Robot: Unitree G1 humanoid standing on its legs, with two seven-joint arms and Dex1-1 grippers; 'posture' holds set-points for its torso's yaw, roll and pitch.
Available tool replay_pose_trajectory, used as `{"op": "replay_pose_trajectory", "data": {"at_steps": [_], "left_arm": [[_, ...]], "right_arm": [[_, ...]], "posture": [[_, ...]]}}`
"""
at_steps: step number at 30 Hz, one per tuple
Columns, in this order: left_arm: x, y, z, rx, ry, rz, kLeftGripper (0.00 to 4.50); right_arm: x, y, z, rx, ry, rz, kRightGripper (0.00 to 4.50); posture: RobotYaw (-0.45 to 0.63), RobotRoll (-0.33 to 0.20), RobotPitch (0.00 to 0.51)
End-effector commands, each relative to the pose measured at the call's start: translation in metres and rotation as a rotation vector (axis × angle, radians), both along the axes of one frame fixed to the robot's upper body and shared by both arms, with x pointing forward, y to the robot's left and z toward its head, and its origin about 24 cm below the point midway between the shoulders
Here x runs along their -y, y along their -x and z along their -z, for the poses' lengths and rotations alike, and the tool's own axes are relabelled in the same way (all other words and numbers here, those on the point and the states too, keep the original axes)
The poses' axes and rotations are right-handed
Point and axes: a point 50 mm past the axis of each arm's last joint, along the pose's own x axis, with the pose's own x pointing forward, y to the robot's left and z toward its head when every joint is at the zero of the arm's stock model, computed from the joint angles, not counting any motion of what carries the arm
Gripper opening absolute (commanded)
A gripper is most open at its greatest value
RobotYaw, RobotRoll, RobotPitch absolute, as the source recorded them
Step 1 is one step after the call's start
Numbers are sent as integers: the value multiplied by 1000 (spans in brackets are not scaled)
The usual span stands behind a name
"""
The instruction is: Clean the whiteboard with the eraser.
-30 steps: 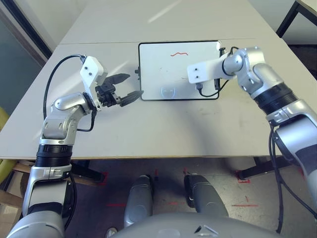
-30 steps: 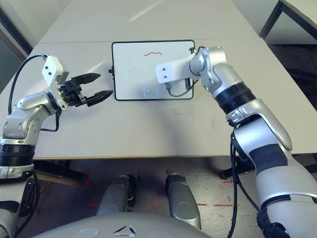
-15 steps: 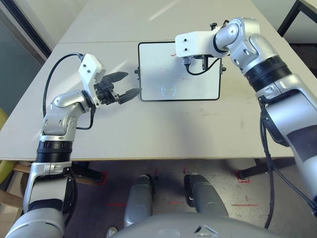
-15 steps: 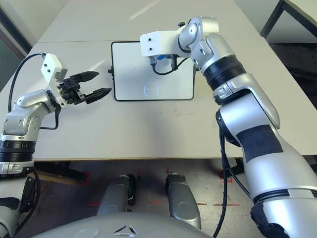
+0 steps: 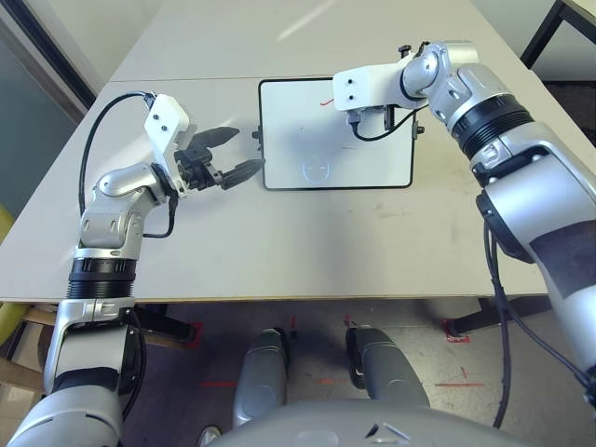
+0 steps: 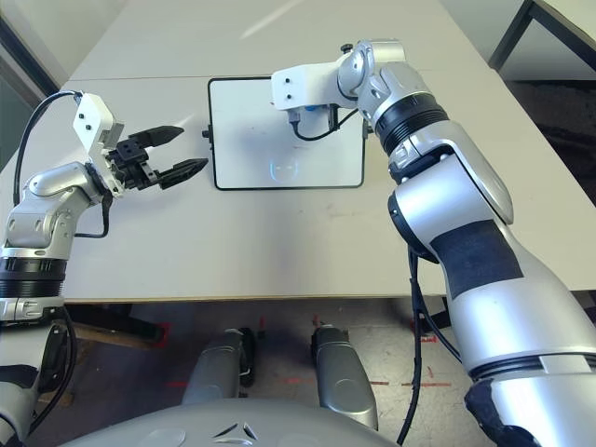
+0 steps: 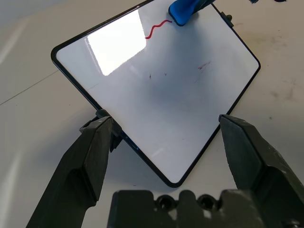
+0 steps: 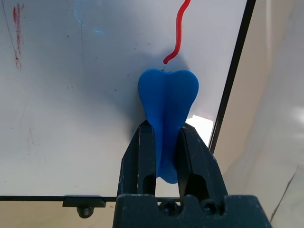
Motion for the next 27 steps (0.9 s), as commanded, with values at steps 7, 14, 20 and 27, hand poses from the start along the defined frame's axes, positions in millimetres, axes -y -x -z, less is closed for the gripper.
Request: {"op": "replay_pose_trajectory", "data": {"at_steps": [7,14,20,27], "left_arm": [[-3,2,2,2,-1,-24,4500],[-3,4,4,1,4,-30,4500],[-2,6,6,1,9,-34,4500],[-4,9,6,-1,12,-43,4500]], "right_arm": [[-9,-2,-1,38,24,13,386],[-21,-1,1,53,16,-7,386],[-29,-1,2,62,2,-23,386],[-42,1,6,72,-9,-52,386]], "posture": [[-79,0,120],[-68,0,117],[-57,0,118],[-44,0,121]]}}
